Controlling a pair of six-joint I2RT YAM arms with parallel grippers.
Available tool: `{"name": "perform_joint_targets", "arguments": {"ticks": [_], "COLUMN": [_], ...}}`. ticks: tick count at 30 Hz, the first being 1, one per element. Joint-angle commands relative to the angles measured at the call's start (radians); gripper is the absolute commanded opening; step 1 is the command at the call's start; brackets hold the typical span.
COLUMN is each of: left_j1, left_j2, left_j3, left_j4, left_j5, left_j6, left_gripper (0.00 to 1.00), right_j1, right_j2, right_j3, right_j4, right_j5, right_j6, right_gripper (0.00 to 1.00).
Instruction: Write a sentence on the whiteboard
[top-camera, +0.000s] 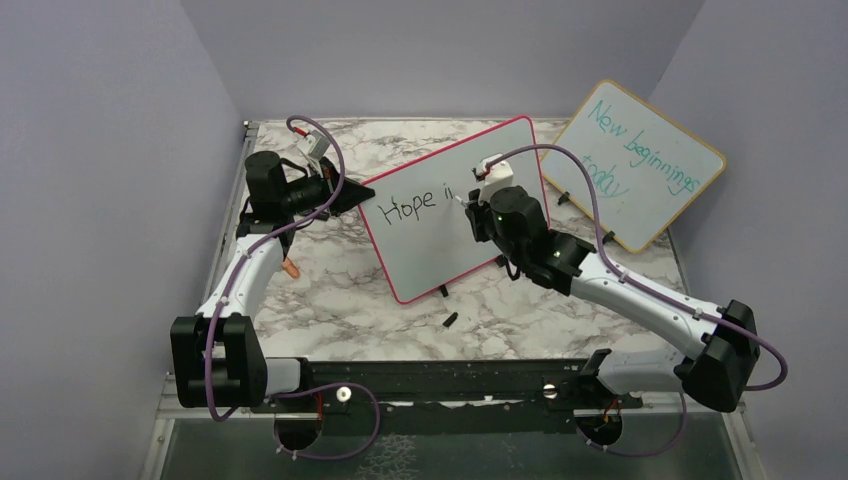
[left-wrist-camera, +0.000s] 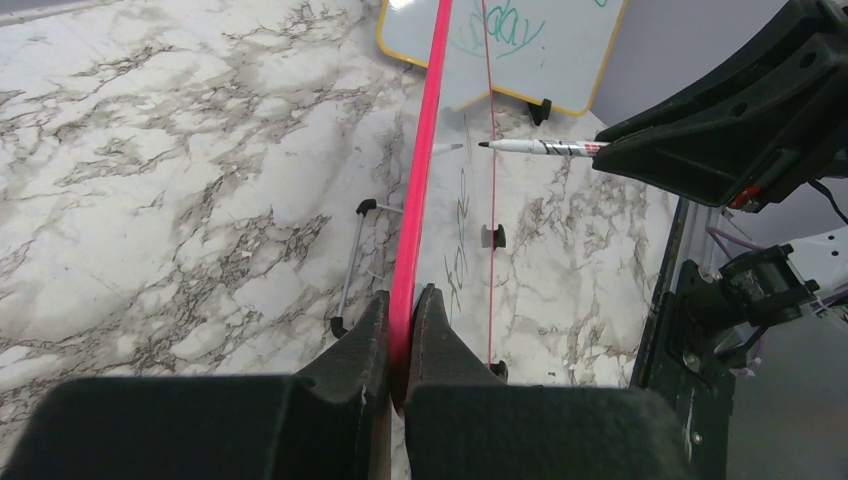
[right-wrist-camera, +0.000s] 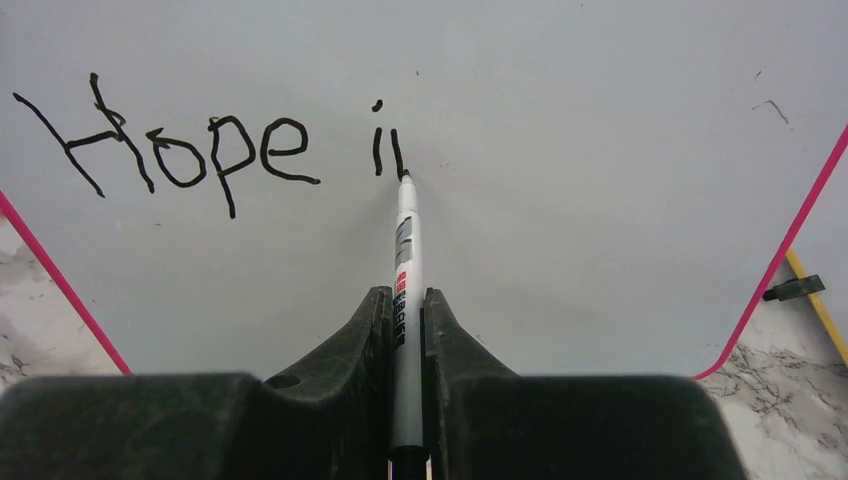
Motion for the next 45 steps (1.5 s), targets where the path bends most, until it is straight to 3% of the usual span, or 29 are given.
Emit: {"name": "perform_joint_targets", "arguments": {"ticks": [1, 45], "left_j1": [-0.015, -0.015], "left_j2": [0.044, 0.044], "left_j3": [-0.037, -0.034], "left_j4": [-0.111, -0.112], "left_j5": [-0.067, -0.062], "left_j6": [0.158, 0.157], "left_gripper": [0.0, 0.0], "right_j1": [-0.004, -0.019], "right_j2": [-0.037, 0.033], "right_j3": [0.014, 0.029], "right_j4": [0.053, 0.112], "right_j5": [-0.004, 0.073], "right_j6": [-0.023, -0.035], "right_gripper": [0.01, 0.01]}}
